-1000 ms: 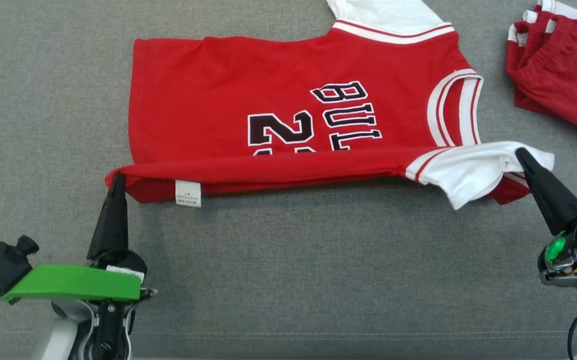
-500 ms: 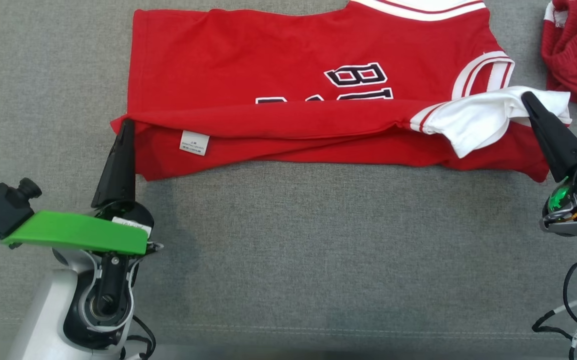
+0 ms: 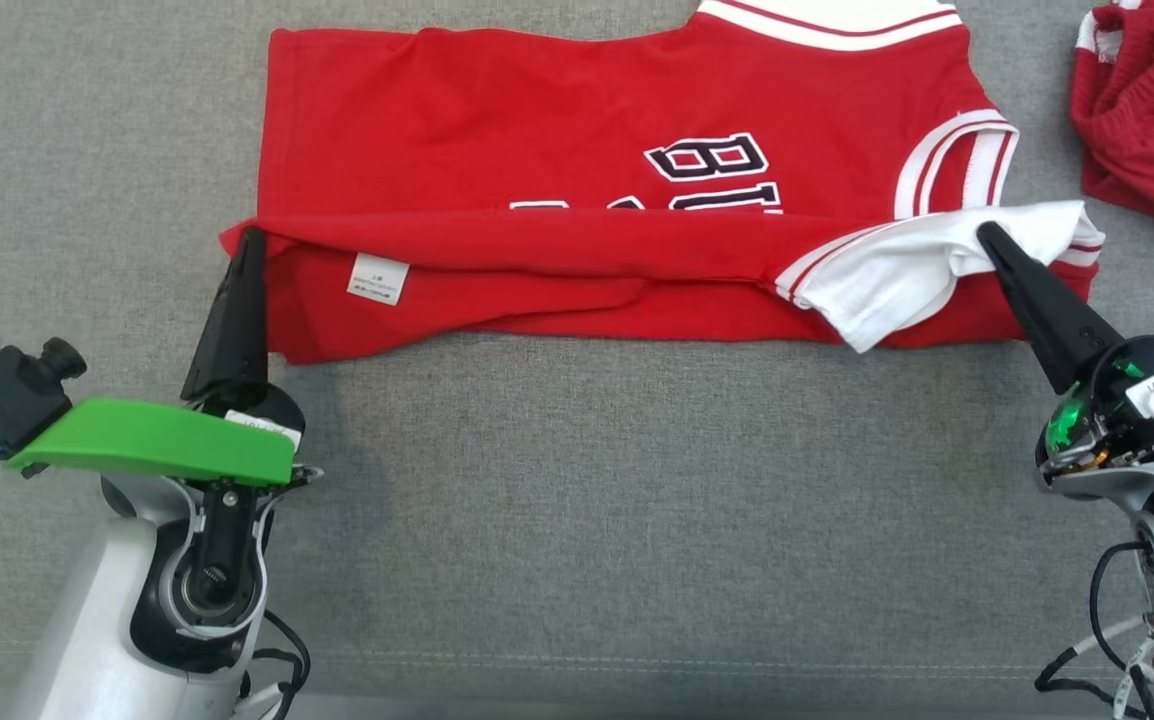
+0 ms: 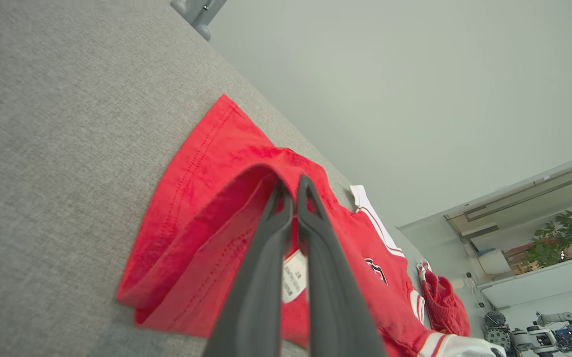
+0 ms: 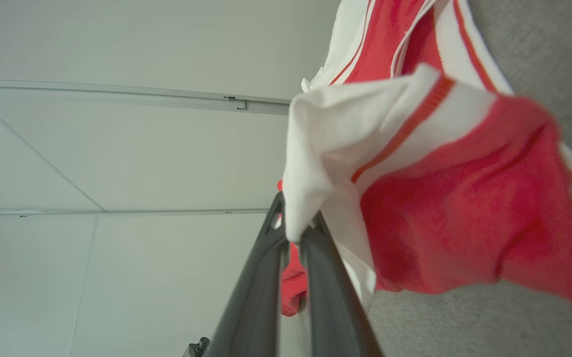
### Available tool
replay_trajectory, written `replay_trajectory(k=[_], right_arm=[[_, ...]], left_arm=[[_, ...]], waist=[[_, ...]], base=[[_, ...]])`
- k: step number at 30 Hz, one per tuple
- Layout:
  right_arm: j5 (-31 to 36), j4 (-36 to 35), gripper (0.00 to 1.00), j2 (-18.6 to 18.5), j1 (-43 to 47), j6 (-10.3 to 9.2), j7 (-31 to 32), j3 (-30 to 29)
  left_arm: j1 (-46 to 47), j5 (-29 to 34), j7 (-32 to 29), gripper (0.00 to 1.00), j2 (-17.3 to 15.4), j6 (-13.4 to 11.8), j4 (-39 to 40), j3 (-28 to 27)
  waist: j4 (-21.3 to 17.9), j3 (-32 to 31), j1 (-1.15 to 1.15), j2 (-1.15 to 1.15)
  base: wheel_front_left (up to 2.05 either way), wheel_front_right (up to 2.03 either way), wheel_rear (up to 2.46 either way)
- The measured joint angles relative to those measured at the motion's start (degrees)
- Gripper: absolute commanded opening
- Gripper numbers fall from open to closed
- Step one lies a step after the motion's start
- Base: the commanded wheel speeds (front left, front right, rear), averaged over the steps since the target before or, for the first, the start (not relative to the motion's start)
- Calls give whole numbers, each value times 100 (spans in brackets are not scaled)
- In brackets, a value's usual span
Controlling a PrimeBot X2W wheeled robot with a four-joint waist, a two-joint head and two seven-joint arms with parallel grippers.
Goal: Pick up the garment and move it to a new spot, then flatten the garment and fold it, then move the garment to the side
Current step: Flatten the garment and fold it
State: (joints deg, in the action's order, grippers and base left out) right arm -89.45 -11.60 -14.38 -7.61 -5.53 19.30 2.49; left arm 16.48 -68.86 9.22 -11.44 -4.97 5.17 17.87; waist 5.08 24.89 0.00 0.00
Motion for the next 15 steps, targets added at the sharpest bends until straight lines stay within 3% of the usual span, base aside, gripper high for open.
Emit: replay_trajectory(k=[9, 15], right_arm=[[-230, -615, 0, 34, 737, 389, 171, 97], [-249, -1022, 0, 96, 1226, 501, 178, 155]], left_arm=[[-622, 0, 203, 0, -52, 76, 172, -253], [-992, 0, 283, 0, -138, 76, 424, -379]], waist=[[-41, -442, 0, 0], [-96, -816, 0, 0]], base=[[0, 0, 0], [0, 0, 0]])
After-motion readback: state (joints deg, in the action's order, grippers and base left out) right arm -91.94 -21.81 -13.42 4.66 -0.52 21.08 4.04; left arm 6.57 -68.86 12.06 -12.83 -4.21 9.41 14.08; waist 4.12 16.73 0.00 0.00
